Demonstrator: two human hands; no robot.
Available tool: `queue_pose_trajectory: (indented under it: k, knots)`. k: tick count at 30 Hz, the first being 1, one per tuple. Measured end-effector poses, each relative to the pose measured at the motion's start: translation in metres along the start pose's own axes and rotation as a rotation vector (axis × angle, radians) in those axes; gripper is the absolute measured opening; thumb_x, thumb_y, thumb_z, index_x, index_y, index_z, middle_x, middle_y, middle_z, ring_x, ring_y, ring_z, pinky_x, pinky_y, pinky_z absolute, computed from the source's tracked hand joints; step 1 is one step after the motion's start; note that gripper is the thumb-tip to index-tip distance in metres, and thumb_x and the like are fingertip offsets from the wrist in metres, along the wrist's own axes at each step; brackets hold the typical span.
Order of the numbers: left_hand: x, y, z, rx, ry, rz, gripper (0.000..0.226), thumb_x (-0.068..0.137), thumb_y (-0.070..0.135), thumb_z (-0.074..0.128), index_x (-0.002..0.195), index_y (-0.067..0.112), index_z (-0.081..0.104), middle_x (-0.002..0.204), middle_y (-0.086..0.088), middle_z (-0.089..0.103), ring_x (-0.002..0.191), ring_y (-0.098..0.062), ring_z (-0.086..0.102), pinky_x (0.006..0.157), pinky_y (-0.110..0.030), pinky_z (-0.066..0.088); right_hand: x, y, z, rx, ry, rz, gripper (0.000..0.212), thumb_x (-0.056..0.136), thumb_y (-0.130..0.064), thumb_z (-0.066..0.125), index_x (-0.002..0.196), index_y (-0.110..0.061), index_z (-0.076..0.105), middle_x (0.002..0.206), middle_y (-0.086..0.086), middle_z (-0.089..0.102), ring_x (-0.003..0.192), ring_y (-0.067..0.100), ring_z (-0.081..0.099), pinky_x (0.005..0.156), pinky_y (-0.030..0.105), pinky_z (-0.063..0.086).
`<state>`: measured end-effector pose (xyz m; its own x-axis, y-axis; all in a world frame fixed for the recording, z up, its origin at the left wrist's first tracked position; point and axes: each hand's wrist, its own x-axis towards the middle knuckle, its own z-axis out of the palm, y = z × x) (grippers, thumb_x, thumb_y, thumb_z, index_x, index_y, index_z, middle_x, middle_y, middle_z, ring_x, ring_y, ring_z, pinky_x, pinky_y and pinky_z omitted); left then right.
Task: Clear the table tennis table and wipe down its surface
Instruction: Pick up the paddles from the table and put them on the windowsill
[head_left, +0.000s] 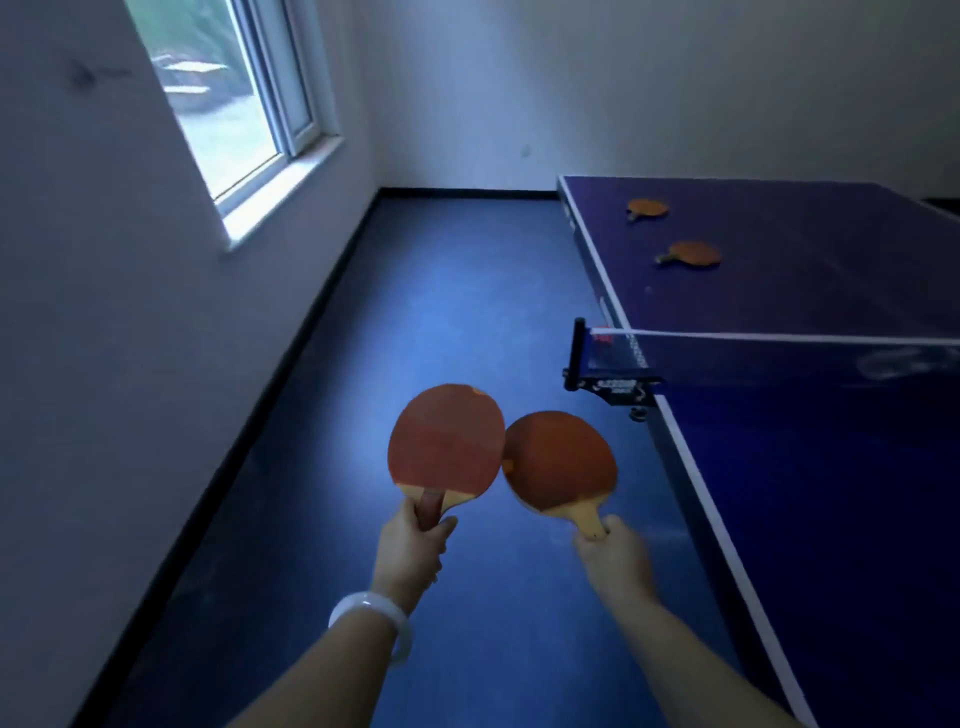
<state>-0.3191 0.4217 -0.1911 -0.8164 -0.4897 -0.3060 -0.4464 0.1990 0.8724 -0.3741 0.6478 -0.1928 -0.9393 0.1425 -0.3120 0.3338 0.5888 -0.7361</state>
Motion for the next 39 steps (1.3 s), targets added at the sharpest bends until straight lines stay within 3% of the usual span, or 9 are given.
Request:
queue_pose_trajectory:
  k: [3, 7, 10, 15, 20, 31, 39]
  knots:
    - [0.04, 0.005, -0.011, -0.026, 0.079, -0.04, 0.016, 0.086, 0.019, 0.066, 0.09, 0.014, 0.051, 0.067, -0.009, 0.057, 0.034, -0.01, 0.047, 0.036, -0.023, 0.038, 0.046, -0.035, 0.022, -0.123, -0.051, -0.059, 0.023, 0.087, -0.017, 0.056, 0.068, -0.015, 0.043, 0.063, 0.002, 0.047, 0.053, 0.017, 0.038, 0.051, 0.028, 0.026]
    - [0.1, 0.028, -0.018, 0.001, 0.197, -0.064, 0.016, 0.087, 0.02, 0.065, 0.089, 0.017, 0.05, 0.07, -0.008, 0.059, 0.036, -0.013, 0.049, 0.036, -0.023, 0.038, 0.121, -0.084, 0.044, -0.128, -0.15, -0.148, 0.025, 0.086, -0.01, 0.054, 0.069, -0.015, 0.037, 0.062, 0.003, 0.04, 0.056, 0.019, 0.032, 0.056, 0.029, 0.023]
    - [0.145, 0.049, -0.021, -0.02, 0.258, -0.107, 0.017, 0.087, 0.022, 0.065, 0.092, 0.015, 0.05, 0.074, -0.009, 0.059, 0.038, -0.013, 0.049, 0.037, -0.022, 0.038, 0.178, -0.127, 0.059, -0.157, -0.189, -0.215, 0.025, 0.084, -0.007, 0.054, 0.068, -0.015, 0.035, 0.06, 0.001, 0.039, 0.052, 0.017, 0.03, 0.051, 0.027, 0.02]
    - [0.213, 0.072, -0.027, -0.079, 0.32, -0.197, 0.018, 0.089, 0.019, 0.064, 0.092, 0.009, 0.049, 0.071, -0.01, 0.055, 0.043, -0.015, 0.048, 0.039, -0.023, 0.038, 0.261, -0.199, 0.093, -0.244, -0.253, -0.292, 0.024, 0.079, -0.006, 0.055, 0.069, -0.015, 0.035, 0.062, 0.004, 0.042, 0.053, 0.022, 0.033, 0.051, 0.03, 0.021]
    - [0.31, 0.088, -0.05, -0.104, 0.36, -0.23, 0.018, 0.089, 0.012, 0.064, 0.086, 0.008, 0.046, 0.066, -0.009, 0.052, 0.035, -0.012, 0.043, 0.034, -0.02, 0.033, 0.337, -0.266, 0.149, -0.257, -0.322, -0.301, 0.021, 0.077, -0.006, 0.053, 0.069, -0.016, 0.037, 0.063, 0.001, 0.043, 0.052, 0.02, 0.033, 0.05, 0.027, 0.022]
    - [0.574, 0.164, -0.121, -0.146, 0.281, -0.196, 0.018, 0.088, 0.015, 0.064, 0.087, 0.009, 0.047, 0.067, -0.007, 0.053, 0.039, -0.013, 0.044, 0.037, -0.022, 0.035, 0.507, -0.431, 0.265, -0.261, -0.328, -0.298, 0.021, 0.076, -0.003, 0.051, 0.07, -0.014, 0.034, 0.063, 0.002, 0.039, 0.054, 0.019, 0.028, 0.051, 0.026, 0.019]
    - [0.754, 0.212, -0.13, -0.134, 0.304, -0.22, 0.023, 0.088, 0.015, 0.065, 0.084, 0.009, 0.044, 0.065, -0.008, 0.052, 0.038, -0.015, 0.044, 0.036, -0.022, 0.033, 0.647, -0.532, 0.329, -0.27, -0.348, -0.314, 0.024, 0.076, -0.003, 0.052, 0.069, -0.014, 0.032, 0.063, 0.002, 0.038, 0.055, 0.02, 0.027, 0.051, 0.027, 0.017]
